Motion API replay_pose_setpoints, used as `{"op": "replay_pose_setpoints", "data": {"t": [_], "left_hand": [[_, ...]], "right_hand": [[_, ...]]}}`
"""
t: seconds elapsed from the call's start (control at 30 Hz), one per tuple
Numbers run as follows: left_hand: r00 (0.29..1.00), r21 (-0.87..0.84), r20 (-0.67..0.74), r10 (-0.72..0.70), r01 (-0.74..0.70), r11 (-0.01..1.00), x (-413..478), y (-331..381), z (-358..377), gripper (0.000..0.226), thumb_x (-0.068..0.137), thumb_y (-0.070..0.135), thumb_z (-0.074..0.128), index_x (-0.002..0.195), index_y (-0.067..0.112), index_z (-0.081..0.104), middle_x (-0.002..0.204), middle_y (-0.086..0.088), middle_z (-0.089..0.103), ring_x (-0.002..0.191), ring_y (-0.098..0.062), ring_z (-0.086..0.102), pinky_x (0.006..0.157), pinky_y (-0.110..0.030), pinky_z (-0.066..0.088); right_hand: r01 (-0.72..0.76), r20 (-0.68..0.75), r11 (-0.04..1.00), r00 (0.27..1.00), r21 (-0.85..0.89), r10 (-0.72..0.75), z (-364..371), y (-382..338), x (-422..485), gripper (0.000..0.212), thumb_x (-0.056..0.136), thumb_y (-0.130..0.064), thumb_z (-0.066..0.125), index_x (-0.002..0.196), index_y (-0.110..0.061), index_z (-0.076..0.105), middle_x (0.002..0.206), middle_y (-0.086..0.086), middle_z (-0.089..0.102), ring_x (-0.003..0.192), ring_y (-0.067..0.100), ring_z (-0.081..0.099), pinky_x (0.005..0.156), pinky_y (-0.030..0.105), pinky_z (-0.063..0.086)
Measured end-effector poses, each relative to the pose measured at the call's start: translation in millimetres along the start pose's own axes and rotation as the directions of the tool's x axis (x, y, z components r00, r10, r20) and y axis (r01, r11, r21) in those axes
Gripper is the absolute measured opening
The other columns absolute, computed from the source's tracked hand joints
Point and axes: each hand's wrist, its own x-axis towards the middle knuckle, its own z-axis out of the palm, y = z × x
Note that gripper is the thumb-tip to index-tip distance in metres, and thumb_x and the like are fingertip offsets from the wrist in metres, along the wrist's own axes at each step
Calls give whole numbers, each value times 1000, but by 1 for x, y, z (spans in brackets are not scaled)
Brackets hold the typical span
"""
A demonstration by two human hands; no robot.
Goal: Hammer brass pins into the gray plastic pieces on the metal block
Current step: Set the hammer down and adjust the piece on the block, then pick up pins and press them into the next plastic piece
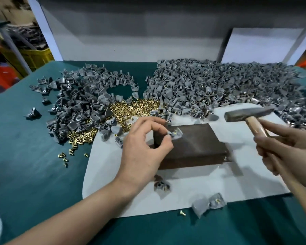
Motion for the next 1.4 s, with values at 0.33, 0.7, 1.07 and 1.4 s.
{"op": "replay_pose_setpoints", "data": {"t": [0.33, 0.7, 1.07, 1.4], "left_hand": [[961, 148, 275, 22, -65, 987, 146, 83, 77, 22, 95, 22, 60, 114, 11, 65, 105, -2, 70, 92, -7, 65, 86, -22, 51], [931, 913, 201, -303, -66, 402, 203, -33, -58, 38, 98, 26, 53, 135, 18, 50, 99, -3, 60, 63, -10, 53, 50, -18, 45], [985, 899, 136, -104, -79, 431, 181, -60, -95, 5, 89, 25, 67, 90, 21, 69, 91, -2, 69, 77, -18, 64, 70, -36, 58], [989, 503, 134, -59, -17, 864, 162, -8, -71, 16, 84, 6, 68, 87, 16, 56, 81, -3, 67, 74, -23, 68, 71, -36, 58]], "right_hand": [[16, -176, 936, 981, -351, -83, -8, 36, 16, 13, 92, -43, 54, 87, -39, 66, 54, -6, 67, 42, 5, 57, 54, 27, 44], [82, -159, 677, 945, -731, -285, -1, 43, 17, 21, 83, -25, 66, 100, -14, 73, 71, 7, 56, 75, 37, 60, 63, 38, 41], [97, -181, 683, 929, -724, -324, 11, 50, 21, 26, 71, -15, 78, 97, -11, 73, 80, 5, 59, 71, 33, 60, 67, 43, 49], [143, -123, 689, 939, -710, -321, 7, 47, 20, 29, 78, -21, 72, 106, -15, 71, 84, 2, 59, 80, 32, 58, 73, 41, 46]]}}
